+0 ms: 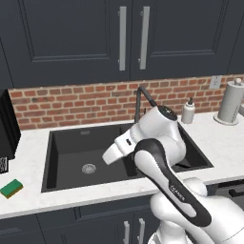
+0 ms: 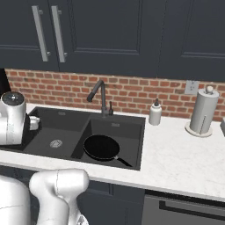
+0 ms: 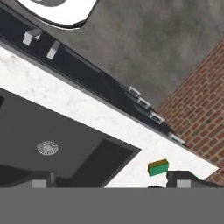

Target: Pick the pan and sponge and place them into the sink. Then turn on the water.

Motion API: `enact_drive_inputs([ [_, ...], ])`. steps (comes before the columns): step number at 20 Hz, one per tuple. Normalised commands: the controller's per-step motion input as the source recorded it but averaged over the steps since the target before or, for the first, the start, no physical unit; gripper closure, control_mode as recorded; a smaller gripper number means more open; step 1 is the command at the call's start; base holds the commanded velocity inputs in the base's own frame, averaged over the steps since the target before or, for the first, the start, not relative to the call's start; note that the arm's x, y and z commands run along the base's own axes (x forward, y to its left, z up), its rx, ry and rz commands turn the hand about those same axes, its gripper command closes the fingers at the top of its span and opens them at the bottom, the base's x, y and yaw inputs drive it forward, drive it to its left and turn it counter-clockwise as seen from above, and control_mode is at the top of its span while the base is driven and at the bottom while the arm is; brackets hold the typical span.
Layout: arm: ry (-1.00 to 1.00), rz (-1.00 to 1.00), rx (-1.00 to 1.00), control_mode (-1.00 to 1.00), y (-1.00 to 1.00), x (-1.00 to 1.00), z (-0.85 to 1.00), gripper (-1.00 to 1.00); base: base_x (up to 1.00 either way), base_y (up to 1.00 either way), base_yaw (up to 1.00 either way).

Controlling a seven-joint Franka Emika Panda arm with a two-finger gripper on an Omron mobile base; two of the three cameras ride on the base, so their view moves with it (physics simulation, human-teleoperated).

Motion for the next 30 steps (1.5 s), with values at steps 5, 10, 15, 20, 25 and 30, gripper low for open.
enact_drive_inputs([
  [5,0.0,0.09,0.0,-1.0,0.84,0.0,0.0,-1.0,0.0,0.0,0.0],
  [10,0.0,0.05,-0.03,-1.0,0.87,0.0,0.0,-1.0,0.0,0.0,0.0],
  [15,0.0,-0.03,-0.04,-1.0,0.85,0.0,0.0,-1.0,0.0,0.0,0.0],
  [20,0.0,-0.11,-0.06,-1.0,0.76,0.0,0.0,-1.0,0.0,0.0,0.0],
  [25,0.0,-0.23,-0.11,-1.0,0.43,0.0,0.0,-1.0,0.0,0.0,0.0],
  [30,0.13,-0.3,-0.01,-1.0,0.34,0.0,-0.07,-1.0,0.0,0.0,0.0],
])
